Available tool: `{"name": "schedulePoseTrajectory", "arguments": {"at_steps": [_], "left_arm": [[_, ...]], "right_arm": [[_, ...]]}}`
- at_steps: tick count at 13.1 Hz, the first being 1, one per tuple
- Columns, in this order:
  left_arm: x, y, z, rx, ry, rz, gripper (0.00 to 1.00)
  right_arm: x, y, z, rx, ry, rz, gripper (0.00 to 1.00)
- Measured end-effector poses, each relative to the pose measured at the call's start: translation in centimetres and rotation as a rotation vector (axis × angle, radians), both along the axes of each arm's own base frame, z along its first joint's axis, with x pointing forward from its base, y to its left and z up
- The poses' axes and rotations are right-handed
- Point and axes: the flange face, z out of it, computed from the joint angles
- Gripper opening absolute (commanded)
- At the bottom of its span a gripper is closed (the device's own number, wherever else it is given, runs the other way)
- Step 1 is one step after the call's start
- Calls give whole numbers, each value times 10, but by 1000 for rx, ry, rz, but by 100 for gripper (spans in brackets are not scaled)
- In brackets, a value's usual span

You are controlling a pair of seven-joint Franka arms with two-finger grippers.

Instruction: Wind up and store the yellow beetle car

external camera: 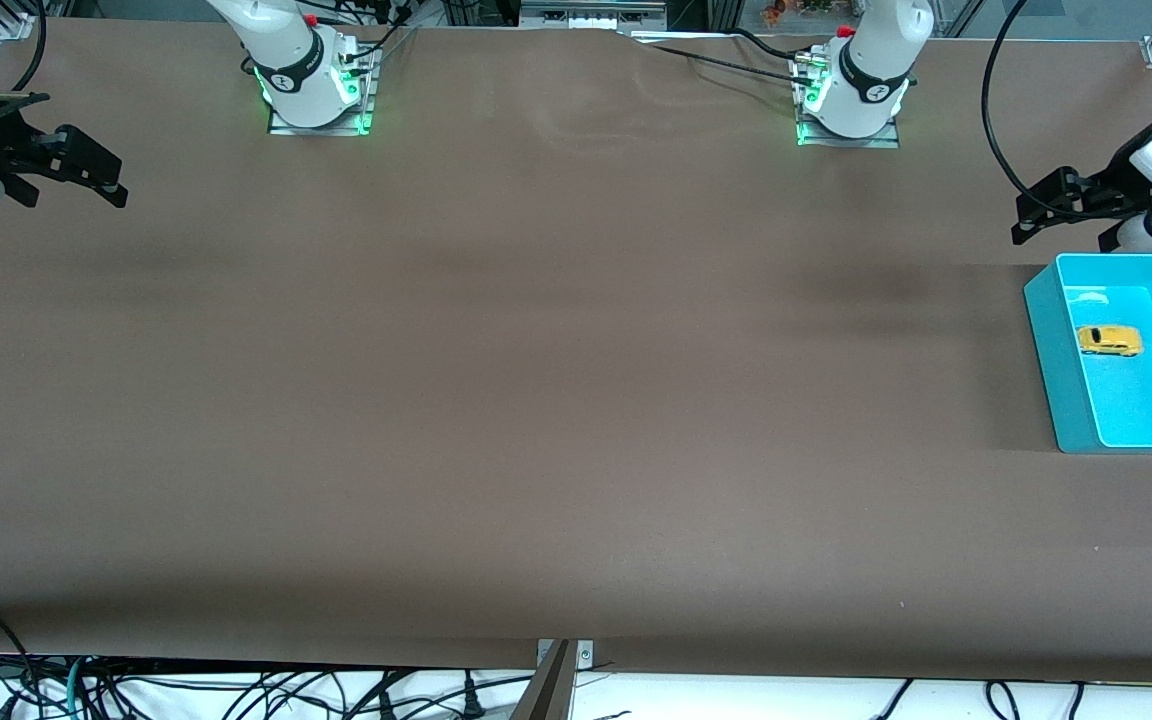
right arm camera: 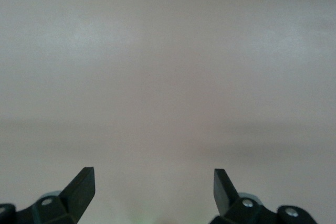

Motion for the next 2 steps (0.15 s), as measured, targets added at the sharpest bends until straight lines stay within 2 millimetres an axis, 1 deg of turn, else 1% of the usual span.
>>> {"name": "schedulePoseTrajectory", "arguments": {"at_steps": [2], "left_arm": [[5,3,-5,0,12,7,100]], "right_arm": [[0,0,0,0,0,0,100]]}}
